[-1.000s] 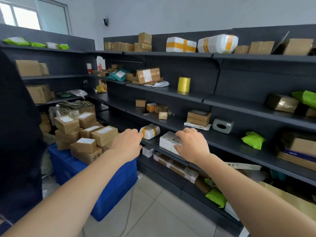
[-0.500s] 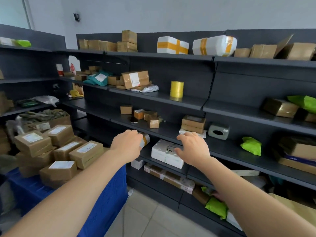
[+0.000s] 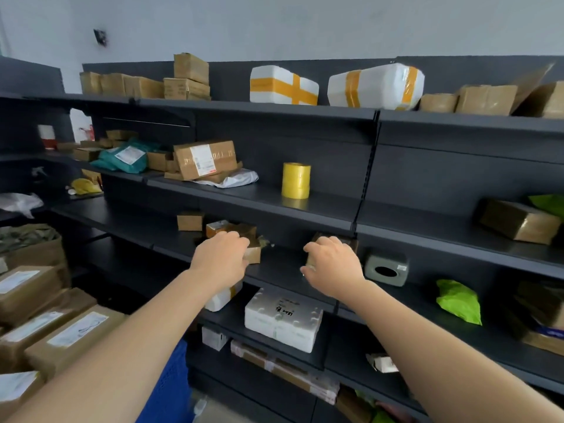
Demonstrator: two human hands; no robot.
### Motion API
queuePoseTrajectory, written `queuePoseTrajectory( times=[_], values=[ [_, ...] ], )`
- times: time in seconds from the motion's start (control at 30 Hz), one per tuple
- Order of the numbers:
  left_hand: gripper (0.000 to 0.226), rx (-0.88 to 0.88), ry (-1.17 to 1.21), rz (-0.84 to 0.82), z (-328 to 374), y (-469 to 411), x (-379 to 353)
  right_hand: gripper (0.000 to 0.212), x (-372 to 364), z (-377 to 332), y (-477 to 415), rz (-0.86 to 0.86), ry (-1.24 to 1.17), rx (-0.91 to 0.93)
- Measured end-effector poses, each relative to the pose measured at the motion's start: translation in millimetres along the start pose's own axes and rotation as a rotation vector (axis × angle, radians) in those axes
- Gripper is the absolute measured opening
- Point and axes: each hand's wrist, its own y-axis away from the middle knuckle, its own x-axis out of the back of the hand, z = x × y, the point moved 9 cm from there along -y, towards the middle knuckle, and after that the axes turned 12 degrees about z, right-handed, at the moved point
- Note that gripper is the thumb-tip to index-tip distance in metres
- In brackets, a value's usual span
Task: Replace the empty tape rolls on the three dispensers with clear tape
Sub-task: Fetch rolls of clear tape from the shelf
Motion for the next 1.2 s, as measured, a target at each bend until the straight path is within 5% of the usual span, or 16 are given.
queuePoseTrajectory(
  times=[0.8, 1.2],
  values=[
    [0.049, -0.035, 0.278, 0.0, -42.6, -351.2, -174.8, 0.042, -134.1, 127.4, -304.1, 0.078, 0.043, -0.219],
    [0.078, 0.268, 0.852, -0.197, -43.0, -464.1, -252.5, 0.065, -201.3, 181.6, -391.5, 0.063, -0.594, -0.803]
  ],
)
